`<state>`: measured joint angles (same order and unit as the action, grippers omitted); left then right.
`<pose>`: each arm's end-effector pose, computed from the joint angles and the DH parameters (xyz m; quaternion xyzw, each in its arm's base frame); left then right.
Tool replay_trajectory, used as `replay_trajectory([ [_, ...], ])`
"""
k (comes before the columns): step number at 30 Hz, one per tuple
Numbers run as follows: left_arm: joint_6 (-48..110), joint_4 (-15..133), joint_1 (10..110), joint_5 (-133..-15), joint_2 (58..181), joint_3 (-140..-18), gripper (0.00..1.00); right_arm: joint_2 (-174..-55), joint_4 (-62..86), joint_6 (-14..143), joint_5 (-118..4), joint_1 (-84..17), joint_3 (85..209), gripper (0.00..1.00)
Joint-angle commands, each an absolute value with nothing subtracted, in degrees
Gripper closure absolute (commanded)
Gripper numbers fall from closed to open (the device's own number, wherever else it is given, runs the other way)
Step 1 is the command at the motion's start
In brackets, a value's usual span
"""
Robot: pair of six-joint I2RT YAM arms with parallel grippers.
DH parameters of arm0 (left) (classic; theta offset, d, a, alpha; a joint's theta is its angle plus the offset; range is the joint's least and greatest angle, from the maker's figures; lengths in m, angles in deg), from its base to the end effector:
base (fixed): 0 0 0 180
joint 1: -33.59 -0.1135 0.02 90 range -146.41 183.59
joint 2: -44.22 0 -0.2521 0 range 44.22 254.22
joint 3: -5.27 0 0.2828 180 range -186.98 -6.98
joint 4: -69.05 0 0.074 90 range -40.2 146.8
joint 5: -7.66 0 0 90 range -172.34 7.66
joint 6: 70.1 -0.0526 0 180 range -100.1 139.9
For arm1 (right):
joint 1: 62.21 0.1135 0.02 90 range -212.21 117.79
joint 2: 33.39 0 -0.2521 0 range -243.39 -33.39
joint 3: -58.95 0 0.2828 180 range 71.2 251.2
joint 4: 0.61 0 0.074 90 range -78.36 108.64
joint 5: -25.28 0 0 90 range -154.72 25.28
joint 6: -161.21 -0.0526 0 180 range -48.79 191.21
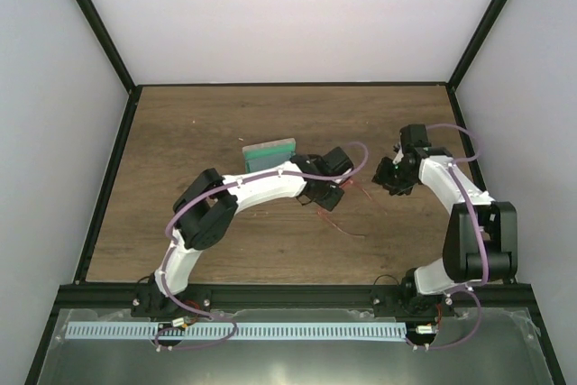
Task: Organize the sunglasses
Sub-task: Pick up the sunglasses from the center of the board, then fold the sunglasses.
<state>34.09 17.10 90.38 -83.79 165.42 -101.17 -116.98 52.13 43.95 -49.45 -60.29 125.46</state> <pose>0.2608 -0.3959 0.1408 0.3534 0.9134 -0.1071 0.1715 0.3046 0.0241 0.1639 0.1913 0.9571 0.1703 0.1351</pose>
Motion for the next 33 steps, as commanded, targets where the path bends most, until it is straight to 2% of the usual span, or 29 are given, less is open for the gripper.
replay_trajectory([
  [1, 36.7, 16.4, 89.1, -85.3, 163.3, -103.2, 0.96, -117.8, 51.7, 46.9, -50.0, -58.1, 128.1, 0.56],
  [3, 36.7, 16.6, 88.5, -84.4, 163.0, -103.3, 0.96, -119.5, 52.3, 48.1, -50.0, -56.2, 129.4, 0.46],
  [5, 36.0, 17.6, 88.2, -83.1, 162.3, -103.0, 0.96, -121.7, 52.9, 48.9, -50.6, -54.0, 130.4, 0.42],
  [14, 34.5, 17.5, 87.4, -80.6, 161.1, -103.5, 0.96, -127.0, 53.0, 50.9, -55.2, -51.5, 131.5, 0.42],
  [17, 33.8, 17.2, 87.2, -80.4, 160.8, -103.3, 0.96, -127.2, 54.4, 52.0, -59.4, -50.7, 133.6, 0.42],
  [23, 32.9, 17.0, 86.6, -80.3, 160.4, -102.7, 0.96, -124.8, 54.6, 53.7, -60.0, -50.6, 135.2, 0.40],
  [25, 32.6, 17.0, 86.4, -80.1, 160.0, -102.7, 0.96, -125.7, 54.8, 54.2, -60.7, -50.7, 135.0, 0.40],
  [31, 33.2, 17.4, 85.6, -78.2, 159.7, -102.4, 0.96, -126.2, 53.9, 54.0, -58.3, -50.7, 134.2, 0.49],
  [33, 33.8, 17.7, 85.3, -77.4, 159.7, -102.7, 0.96, -126.3, 54.0, 53.8, -57.8, -50.6, 134.3, 0.58],
])
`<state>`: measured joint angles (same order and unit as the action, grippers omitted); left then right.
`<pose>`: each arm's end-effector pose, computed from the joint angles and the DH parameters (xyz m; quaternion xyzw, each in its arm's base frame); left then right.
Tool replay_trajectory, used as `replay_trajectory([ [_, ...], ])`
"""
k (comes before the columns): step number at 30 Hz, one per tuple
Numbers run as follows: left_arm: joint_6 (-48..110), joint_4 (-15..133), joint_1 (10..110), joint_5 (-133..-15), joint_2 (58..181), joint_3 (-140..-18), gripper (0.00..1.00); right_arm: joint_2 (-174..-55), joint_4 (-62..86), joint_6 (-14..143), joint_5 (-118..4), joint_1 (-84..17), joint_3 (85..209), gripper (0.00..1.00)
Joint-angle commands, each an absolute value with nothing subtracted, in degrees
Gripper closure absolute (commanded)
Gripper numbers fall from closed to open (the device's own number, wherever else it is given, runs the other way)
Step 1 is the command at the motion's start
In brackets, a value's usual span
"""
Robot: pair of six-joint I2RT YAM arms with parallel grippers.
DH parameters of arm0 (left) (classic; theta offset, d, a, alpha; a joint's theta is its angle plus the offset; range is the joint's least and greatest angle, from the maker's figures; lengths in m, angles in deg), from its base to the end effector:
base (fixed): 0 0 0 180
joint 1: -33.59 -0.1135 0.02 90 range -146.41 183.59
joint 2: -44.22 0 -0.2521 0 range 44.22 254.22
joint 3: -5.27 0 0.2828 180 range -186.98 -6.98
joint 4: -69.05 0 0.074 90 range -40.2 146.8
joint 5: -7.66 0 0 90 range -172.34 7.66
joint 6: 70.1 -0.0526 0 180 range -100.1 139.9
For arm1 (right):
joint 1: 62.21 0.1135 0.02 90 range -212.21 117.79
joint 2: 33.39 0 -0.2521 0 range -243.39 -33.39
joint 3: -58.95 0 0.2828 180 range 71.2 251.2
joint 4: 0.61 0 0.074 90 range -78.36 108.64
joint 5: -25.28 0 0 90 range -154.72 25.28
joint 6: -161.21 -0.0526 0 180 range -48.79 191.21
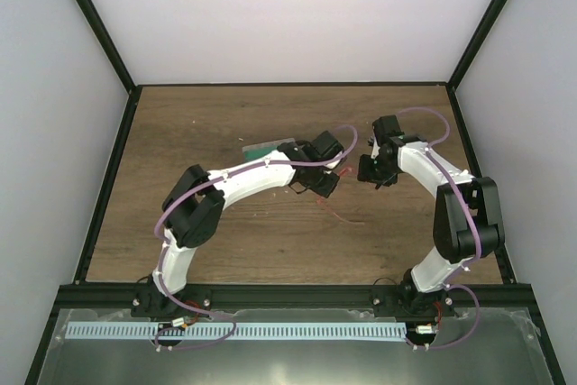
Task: Organize the sunglasses
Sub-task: Fold the sunglasses.
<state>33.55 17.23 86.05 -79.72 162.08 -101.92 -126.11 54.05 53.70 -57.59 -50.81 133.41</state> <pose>0.2870 -0.3774 0.1718 0.3278 0.9141 -0.1483 0.1871 0.3296 0.0731 0.1561 0.0434 0.9861 0.0965 0.1282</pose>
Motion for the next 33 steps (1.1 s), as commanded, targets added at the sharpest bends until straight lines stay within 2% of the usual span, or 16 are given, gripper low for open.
replay_trajectory([
  [1, 34.0, 17.8, 85.4, -77.2, 159.7, -102.8, 0.96, -126.2, 54.0, 53.6, -57.5, -50.6, 134.4, 0.62],
  [10, 34.9, 18.0, 85.3, -77.5, 159.9, -103.4, 0.96, -125.8, 54.0, 52.6, -54.4, -50.5, 134.2, 0.83],
  [14, 35.7, 18.0, 85.2, -78.3, 160.5, -103.9, 0.96, -126.0, 53.7, 50.7, -51.8, -50.1, 134.1, 0.87],
  [27, 37.5, 17.9, 85.7, -76.5, 164.3, -108.2, 0.96, -132.3, 53.8, 47.3, -48.3, -44.4, 141.1, 0.85],
  [33, 38.4, 17.6, 85.8, -76.9, 164.8, -107.9, 0.96, -134.1, 53.6, 46.2, -47.1, -43.3, 143.7, 0.71],
])
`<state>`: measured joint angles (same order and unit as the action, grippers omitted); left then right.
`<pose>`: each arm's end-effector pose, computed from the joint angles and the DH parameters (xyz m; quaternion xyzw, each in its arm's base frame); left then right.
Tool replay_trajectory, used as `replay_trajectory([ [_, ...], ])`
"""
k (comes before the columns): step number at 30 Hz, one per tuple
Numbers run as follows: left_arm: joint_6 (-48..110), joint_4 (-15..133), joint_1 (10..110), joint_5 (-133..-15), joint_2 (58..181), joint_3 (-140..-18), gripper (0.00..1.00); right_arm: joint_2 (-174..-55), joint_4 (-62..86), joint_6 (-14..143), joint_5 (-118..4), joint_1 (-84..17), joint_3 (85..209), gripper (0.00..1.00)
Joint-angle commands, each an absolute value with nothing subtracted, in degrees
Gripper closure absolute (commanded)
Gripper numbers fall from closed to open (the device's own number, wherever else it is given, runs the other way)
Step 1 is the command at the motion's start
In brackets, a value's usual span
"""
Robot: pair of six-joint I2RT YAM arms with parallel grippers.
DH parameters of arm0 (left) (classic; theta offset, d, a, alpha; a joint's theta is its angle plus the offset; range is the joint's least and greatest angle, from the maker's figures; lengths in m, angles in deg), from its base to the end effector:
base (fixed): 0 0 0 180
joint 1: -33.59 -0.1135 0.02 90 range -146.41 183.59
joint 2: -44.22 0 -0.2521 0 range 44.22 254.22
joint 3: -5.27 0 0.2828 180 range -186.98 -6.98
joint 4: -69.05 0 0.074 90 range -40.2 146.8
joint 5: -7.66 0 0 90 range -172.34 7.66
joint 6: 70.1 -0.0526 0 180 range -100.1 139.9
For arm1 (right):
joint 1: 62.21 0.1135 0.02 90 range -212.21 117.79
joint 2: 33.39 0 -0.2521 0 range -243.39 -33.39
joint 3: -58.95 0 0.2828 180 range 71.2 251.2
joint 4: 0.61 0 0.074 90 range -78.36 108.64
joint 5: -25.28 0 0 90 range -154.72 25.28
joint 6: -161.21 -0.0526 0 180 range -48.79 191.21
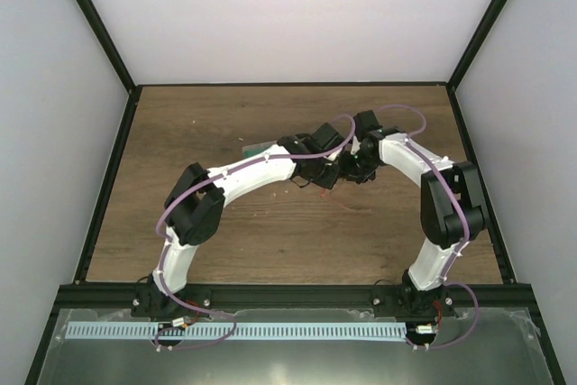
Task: Organize the sunglasses
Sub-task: Fold the sunglasses.
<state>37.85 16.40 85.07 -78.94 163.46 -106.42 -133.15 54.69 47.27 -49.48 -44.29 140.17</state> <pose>0.3005 -0.3825 0.1865 0.2859 0.9227 -0.1699 0.1949 0.3436 0.1256 0.1522 0.0329 0.9810 0.1724 0.0832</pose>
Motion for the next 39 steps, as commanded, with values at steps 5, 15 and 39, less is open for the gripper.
replay_trajectory([
  [5, 40.3, 16.8, 85.6, -80.6, 165.2, -108.1, 0.96, -131.9, 54.6, 45.2, -50.6, -43.3, 144.1, 0.60],
  [15, 48.3, 16.7, 83.9, -90.3, 167.6, -112.0, 0.96, -121.7, 55.5, 35.5, -61.2, -45.9, 142.4, 0.43],
  [39, 54.1, 23.5, 86.2, -109.8, 165.4, -117.2, 0.96, -118.2, 39.7, 7.1, -37.4, -57.9, 130.1, 0.46],
])
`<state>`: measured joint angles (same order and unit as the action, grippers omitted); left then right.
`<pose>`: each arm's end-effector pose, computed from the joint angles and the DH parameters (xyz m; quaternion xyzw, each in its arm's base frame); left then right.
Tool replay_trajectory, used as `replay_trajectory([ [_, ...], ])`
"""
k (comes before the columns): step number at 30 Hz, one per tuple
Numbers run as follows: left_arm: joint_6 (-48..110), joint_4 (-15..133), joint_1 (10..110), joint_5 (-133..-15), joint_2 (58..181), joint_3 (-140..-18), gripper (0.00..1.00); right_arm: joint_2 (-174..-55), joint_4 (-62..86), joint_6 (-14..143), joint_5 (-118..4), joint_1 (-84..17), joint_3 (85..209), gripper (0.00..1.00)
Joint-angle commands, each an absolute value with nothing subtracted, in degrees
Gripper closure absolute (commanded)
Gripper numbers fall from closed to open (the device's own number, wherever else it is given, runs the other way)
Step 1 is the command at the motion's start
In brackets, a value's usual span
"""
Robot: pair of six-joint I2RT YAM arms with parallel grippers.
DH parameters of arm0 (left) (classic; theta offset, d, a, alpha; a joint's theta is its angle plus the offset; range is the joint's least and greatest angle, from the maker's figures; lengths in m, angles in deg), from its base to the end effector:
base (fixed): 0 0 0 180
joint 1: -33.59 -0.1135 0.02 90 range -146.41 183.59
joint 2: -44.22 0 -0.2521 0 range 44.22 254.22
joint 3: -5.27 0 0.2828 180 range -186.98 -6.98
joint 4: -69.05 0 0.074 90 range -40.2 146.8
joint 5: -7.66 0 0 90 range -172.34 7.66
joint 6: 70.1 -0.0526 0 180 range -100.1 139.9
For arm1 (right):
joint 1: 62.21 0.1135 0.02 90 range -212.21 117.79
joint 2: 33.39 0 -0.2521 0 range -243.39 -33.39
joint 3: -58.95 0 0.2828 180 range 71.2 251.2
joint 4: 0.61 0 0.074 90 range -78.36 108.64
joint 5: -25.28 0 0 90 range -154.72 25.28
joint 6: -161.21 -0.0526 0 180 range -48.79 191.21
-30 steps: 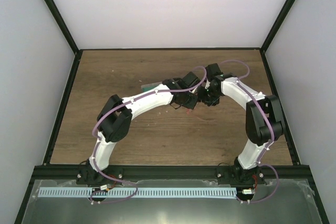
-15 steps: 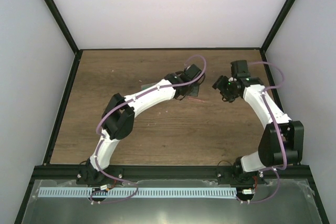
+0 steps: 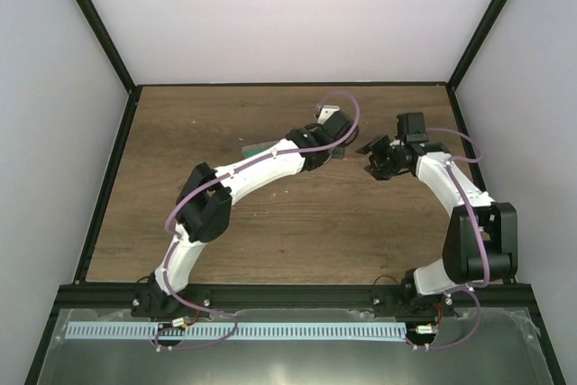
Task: Organize the sunglasses
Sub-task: Fold the sunglasses.
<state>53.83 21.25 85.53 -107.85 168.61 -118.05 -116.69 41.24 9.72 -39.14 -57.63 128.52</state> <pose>0.3415 -0.3994 0.2248 0.0663 0.9141 -0.0820 0.3916 0.3311 0.0493 0.1966 0.3863 0.8502 0.3346 0.1266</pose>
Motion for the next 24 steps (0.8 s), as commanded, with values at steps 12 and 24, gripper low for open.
replay_trajectory([
  [12, 51.9, 23.6, 86.7, -107.6, 164.4, -116.5, 0.96, -121.1, 40.6, 10.3, -38.3, -57.9, 132.4, 0.70],
  [24, 48.5, 23.6, 87.0, -98.4, 166.9, -116.5, 0.96, -127.6, 47.9, 19.3, -44.5, -54.1, 143.5, 0.82],
])
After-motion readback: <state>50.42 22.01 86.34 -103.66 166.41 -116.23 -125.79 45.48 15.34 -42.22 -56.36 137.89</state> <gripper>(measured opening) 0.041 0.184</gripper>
